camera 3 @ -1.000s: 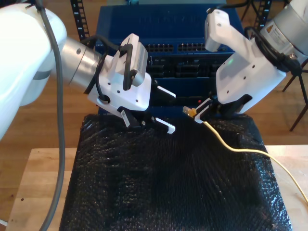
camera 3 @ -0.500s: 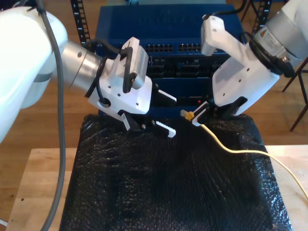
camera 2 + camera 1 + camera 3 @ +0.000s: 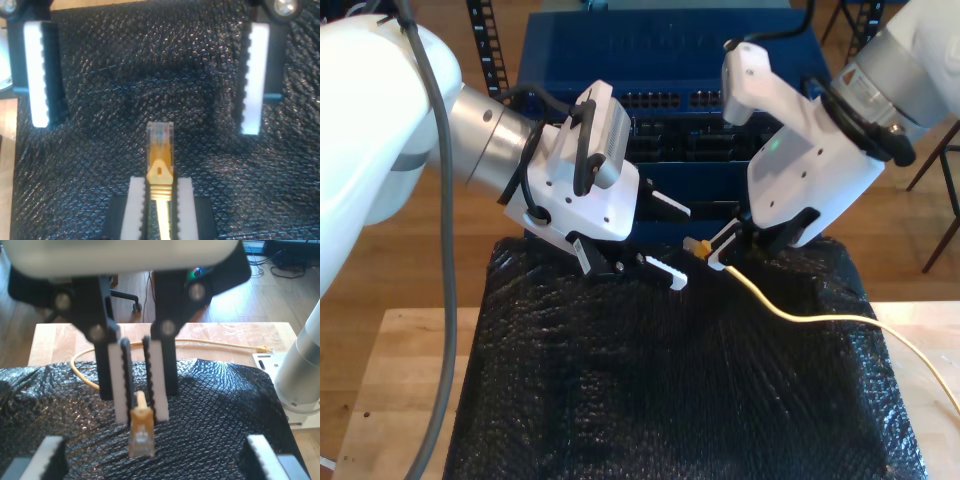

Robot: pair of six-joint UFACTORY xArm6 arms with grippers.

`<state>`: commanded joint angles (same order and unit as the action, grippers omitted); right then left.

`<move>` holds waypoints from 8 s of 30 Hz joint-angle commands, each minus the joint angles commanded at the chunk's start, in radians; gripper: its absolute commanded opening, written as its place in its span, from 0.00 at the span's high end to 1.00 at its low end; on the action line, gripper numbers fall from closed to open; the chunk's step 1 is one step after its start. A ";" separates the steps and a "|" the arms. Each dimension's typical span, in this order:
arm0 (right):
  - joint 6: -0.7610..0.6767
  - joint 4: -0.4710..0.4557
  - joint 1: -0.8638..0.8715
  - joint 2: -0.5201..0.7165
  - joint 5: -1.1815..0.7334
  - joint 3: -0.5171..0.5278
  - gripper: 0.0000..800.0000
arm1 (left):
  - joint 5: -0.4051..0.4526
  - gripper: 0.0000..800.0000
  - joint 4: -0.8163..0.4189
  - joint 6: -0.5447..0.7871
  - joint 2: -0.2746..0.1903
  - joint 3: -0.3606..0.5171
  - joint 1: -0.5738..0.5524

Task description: Grab the cable and plug it in

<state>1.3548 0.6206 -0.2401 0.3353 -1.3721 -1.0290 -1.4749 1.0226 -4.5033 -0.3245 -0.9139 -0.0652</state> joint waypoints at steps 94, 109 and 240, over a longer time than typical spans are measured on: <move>0.000 0.000 -0.011 0.003 0.000 -0.006 0.99 | 0.049 0.67 0.011 0.048 -0.055 0.064 0.006; 0.000 0.000 -0.011 0.005 0.000 -0.006 0.99 | 0.048 0.68 0.038 0.049 -0.057 0.066 0.008; 0.371 0.008 -0.049 0.494 0.201 0.120 0.00 | -0.551 1.00 0.330 -0.209 0.267 0.008 0.230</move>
<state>1.7261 0.6283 -0.2892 0.8293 -1.1711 -0.9093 -2.0257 1.3525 -4.7120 -0.0575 -0.9062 0.1649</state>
